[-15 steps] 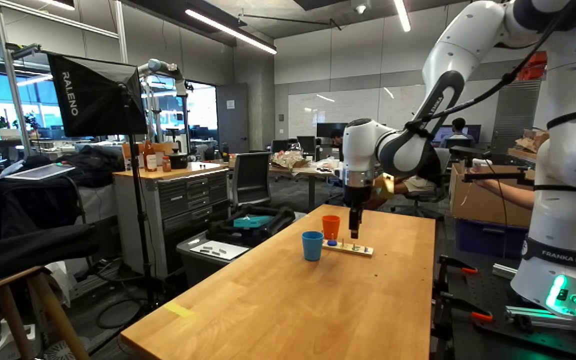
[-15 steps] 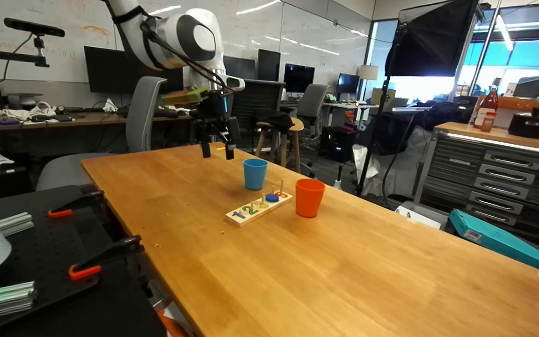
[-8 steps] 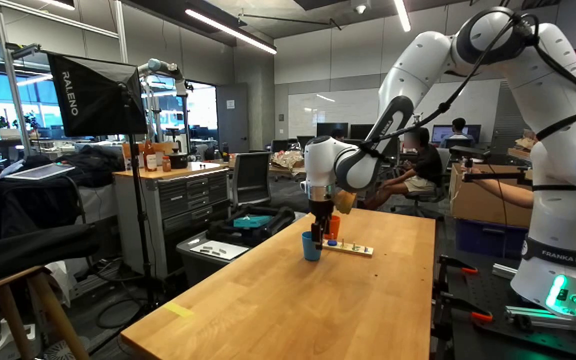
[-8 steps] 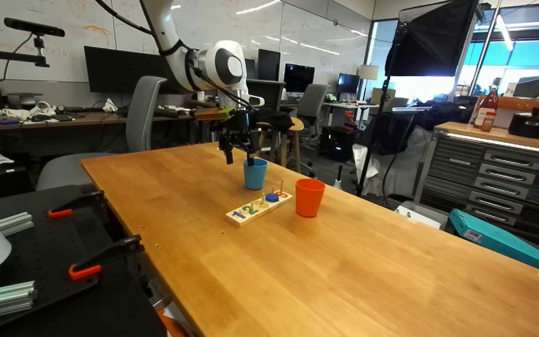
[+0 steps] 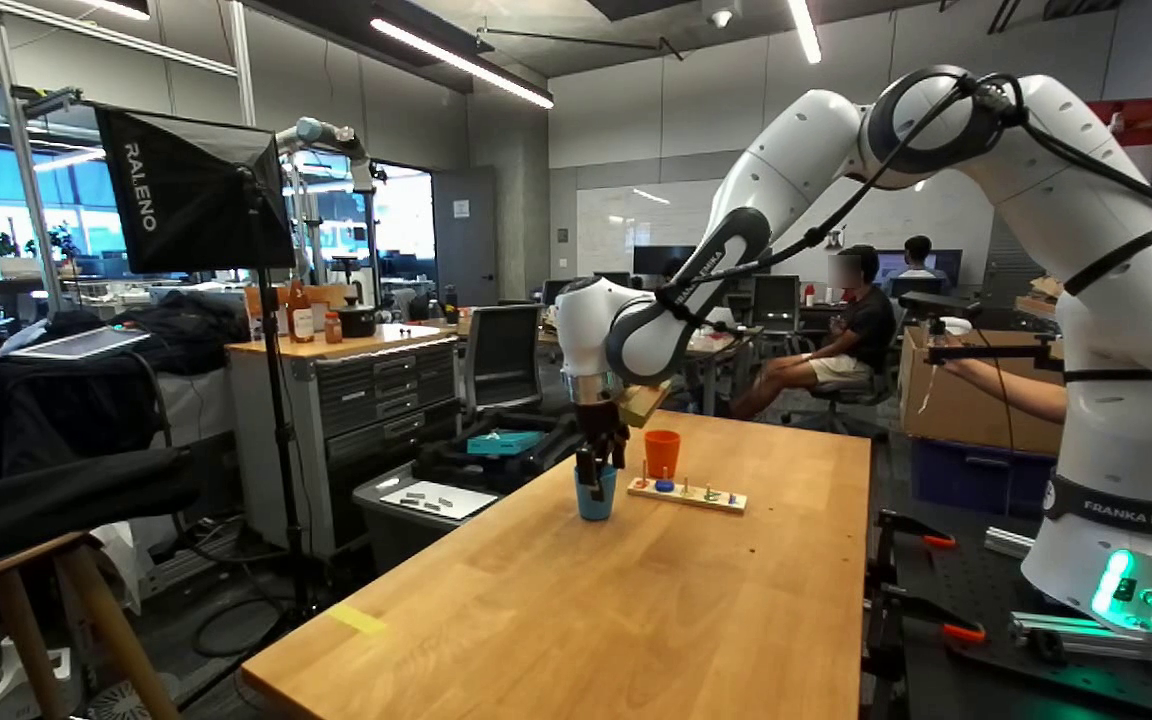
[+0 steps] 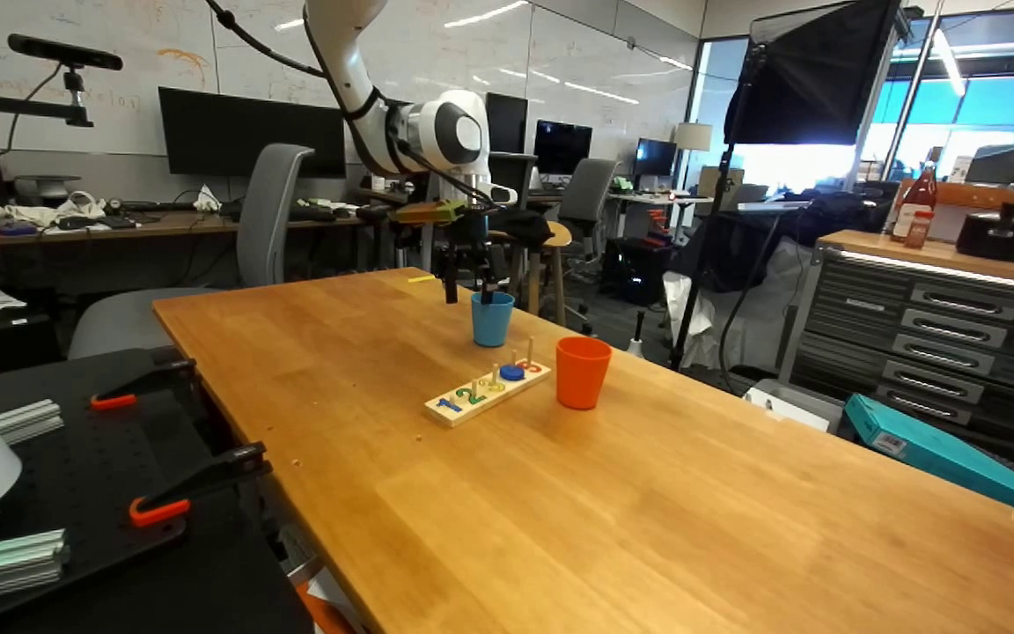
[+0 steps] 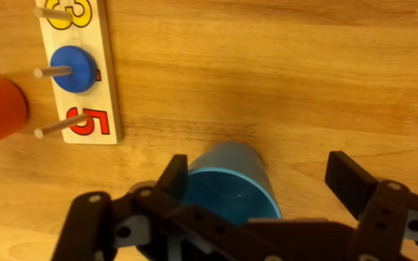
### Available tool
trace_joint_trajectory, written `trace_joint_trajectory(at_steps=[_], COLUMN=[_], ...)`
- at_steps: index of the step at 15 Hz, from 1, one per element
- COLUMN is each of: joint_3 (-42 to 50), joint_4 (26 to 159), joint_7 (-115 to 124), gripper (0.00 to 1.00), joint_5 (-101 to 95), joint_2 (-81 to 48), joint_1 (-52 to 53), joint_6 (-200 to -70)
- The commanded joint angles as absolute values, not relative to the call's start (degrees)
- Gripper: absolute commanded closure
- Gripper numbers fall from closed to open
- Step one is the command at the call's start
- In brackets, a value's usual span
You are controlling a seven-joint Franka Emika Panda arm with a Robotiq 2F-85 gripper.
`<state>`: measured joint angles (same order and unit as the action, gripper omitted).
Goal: Put the blue cup in the orange cup
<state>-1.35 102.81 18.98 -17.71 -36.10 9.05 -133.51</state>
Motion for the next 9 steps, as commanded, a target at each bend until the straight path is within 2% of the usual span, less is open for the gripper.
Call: trace_joint_trajectory(at_steps=[1,9], joint_3=[-0.11,-0.75], joint_4=[95.83,88.38], joint_7=[16.34,15.44], gripper=[0.0,0.0], joint_5=[-14.54,-13.3], joint_2=[-40.8,-42.87], joint_1=[9.63,10.48], joint_6=[-128.55,-120.15])
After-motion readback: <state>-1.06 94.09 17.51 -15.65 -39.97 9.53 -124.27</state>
